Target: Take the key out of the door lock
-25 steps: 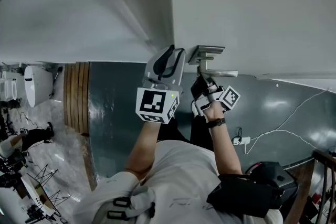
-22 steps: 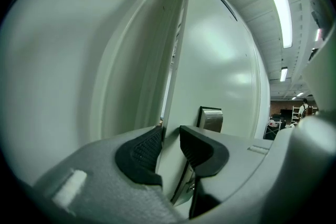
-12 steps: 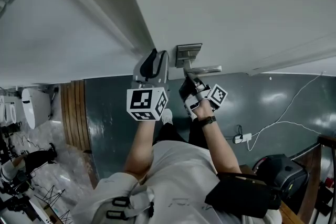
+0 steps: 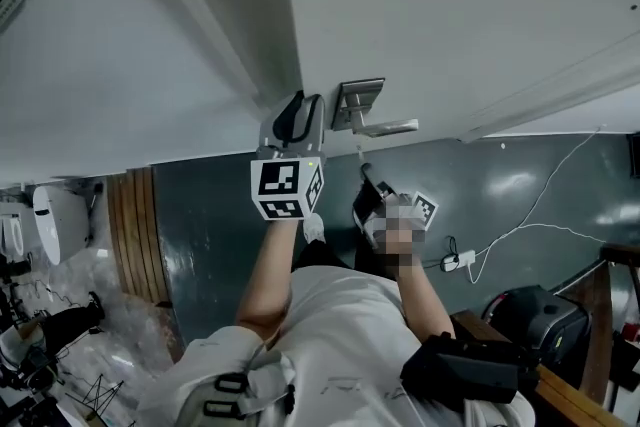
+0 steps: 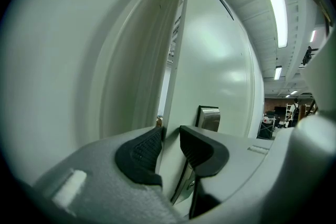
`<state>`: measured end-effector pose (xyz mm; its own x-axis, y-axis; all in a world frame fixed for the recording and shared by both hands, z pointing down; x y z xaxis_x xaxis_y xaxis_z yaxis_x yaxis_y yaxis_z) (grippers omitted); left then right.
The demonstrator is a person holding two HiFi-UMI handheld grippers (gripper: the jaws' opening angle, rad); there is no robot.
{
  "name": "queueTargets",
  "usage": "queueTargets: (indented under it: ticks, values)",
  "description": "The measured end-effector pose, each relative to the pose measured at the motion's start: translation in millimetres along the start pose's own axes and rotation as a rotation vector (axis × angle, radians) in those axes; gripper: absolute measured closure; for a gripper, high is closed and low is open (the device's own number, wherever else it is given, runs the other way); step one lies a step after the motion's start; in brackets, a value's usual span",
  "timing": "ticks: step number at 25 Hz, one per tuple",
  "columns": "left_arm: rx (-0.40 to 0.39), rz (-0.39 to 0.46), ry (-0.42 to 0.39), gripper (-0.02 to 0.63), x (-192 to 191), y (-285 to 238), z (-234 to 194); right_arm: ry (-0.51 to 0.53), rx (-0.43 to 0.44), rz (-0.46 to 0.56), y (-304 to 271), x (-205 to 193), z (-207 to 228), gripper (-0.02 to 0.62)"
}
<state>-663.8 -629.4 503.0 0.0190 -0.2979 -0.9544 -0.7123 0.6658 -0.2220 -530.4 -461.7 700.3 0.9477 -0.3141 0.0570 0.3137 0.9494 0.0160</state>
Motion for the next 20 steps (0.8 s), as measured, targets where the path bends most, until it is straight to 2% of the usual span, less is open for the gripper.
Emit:
queueTargets:
  ticks: [2,5,8,13,15,19,20]
  values:
    - [-0.012,0.011,-0.005,0.492,-0.1,-1.0,-0.8,0.012,-0.029,0.003,28.7,-8.9,1.3,0.572]
    - [-0.034,0.012,-0.022,0.495,-0.4,-1.1,-3.5,0.141,-0.104,-0.018,56.5,-11.6,-15.0,0.572]
    - [-0.036,0.019,-0.027,0.495,-0.2,9.2,-0.8,0.361,-0.164,-0.057,68.0,-9.0,-53.1,0.574]
    - [-0.039,0.032,-0.043,0.495,-1.9,32.0,27.5,0.797,-0.242,-0.15,63.3,-2.1,-124.8,0.574]
    - [-0.035,0.031,-0.061,0.495,-4.5,42.3,45.2,0.918,-0.227,-0.149,63.7,0.9,-144.9,0.572]
    - [0.011,0.056,-0.103,0.497,-4.1,68.1,90.7,1.0,-0.134,-0.095,79.8,7.2,-178.1,0.569]
    - [0.043,0.078,-0.11,0.532,-2.1,76.9,101.9,1.035,-0.131,-0.087,86.8,9.0,-184.2,0.569]
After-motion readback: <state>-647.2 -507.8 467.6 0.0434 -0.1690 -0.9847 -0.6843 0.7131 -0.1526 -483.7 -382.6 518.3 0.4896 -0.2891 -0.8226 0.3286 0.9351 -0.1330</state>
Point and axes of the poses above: the fingertips, and each gripper's own axes: y backward along the fingers, z to its right, x out of its top, the point moved 5 cm from there along y, backward along the fingers, and after that the axes turned 4 degrees about -z, right-handed, at the moved point
